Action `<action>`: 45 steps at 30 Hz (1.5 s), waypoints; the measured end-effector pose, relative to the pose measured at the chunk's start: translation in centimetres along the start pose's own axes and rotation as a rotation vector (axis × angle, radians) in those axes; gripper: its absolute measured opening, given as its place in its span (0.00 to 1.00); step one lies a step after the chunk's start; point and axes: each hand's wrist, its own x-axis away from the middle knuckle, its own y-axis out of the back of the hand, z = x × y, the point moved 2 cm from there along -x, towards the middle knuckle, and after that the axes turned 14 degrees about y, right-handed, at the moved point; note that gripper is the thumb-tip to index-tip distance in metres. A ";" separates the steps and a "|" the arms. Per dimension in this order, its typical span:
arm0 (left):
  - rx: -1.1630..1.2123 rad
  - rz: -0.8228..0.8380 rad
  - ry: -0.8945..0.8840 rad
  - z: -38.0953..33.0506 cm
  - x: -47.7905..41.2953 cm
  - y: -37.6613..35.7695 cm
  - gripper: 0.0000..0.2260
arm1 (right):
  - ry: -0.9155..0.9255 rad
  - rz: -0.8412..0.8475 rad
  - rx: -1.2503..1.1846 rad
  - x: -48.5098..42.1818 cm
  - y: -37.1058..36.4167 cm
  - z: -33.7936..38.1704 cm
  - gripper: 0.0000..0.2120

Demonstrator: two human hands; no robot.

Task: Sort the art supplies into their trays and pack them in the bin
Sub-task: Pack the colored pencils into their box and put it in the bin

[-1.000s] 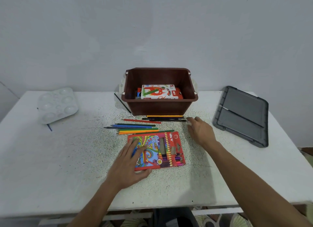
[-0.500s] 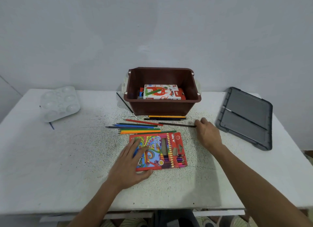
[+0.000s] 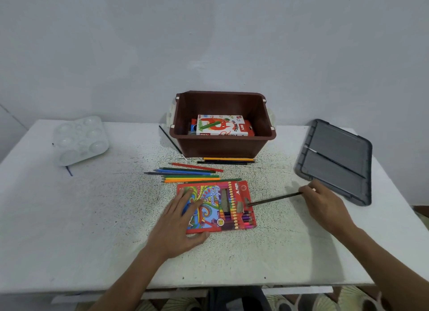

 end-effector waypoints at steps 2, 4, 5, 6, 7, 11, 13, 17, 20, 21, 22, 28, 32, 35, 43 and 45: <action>-0.004 0.004 0.003 0.1 0.0 0.0 0.37 | 0.020 0.010 0.026 0.1 0.1 0.3 0.14; -0.008 0.004 0.004 0.1 0.0 0.0 0.37 | 0.042 0.015 0.052 0.0 0.0 0.9 0.14; -0.007 0.002 0.002 0.0 0.0 0.0 0.37 | 0.056 0.018 0.065 0.0 0.0 1.2 0.14; -0.004 -0.001 -0.001 0.0 0.0 0.1 0.37 | 0.071 0.027 0.070 -0.2 -0.1 1.7 0.14; -0.003 -0.002 -0.003 -0.1 0.0 0.1 0.37 | 0.085 0.034 0.068 -0.4 -0.2 2.3 0.13; -0.003 0.003 0.001 -0.1 0.0 0.3 0.36 | 0.130 0.003 0.013 -1.1 -1.2 5.5 0.10; 0.002 0.000 -0.001 -0.1 0.0 0.4 0.36 | 0.157 -0.034 -0.045 -1.5 -1.8 7.3 0.09; -0.004 0.005 0.004 -0.1 0.1 0.4 0.37 | 0.187 -0.088 -0.137 -2.5 -2.9 9.9 0.13; -0.006 0.009 0.003 -0.2 0.1 0.4 0.37 | 0.218 -0.084 -0.181 -2.8 -3.6 11.0 0.22; -0.011 0.011 0.003 -0.2 0.1 0.4 0.37 | 0.228 -0.088 -0.190 -2.8 -3.7 11.2 0.24; -0.016 0.013 0.006 -0.3 0.1 0.4 0.37 | 0.238 -0.092 -0.192 -2.7 -3.9 11.4 0.26; -0.027 0.028 0.024 -0.3 0.1 0.5 0.38 | 0.304 -0.093 -0.175 -2.2 -4.3 11.1 0.23; -0.030 0.034 0.022 -0.4 0.1 0.5 0.38 | 0.206 -0.083 -0.232 -3.7 -3.3 9.7 0.17; -0.030 0.024 0.022 -0.4 0.1 0.5 0.38 | 0.068 -0.061 -0.240 -5.9 -3.3 8.0 0.16; -0.009 0.018 0.006 -0.4 0.1 0.6 0.38 | 0.006 0.088 -0.125 -11.6 -2.9 6.8 0.23; -0.017 0.031 0.012 -0.3 0.1 0.5 0.38 | 0.018 0.132 -0.091 -12.4 -3.1 6.9 0.23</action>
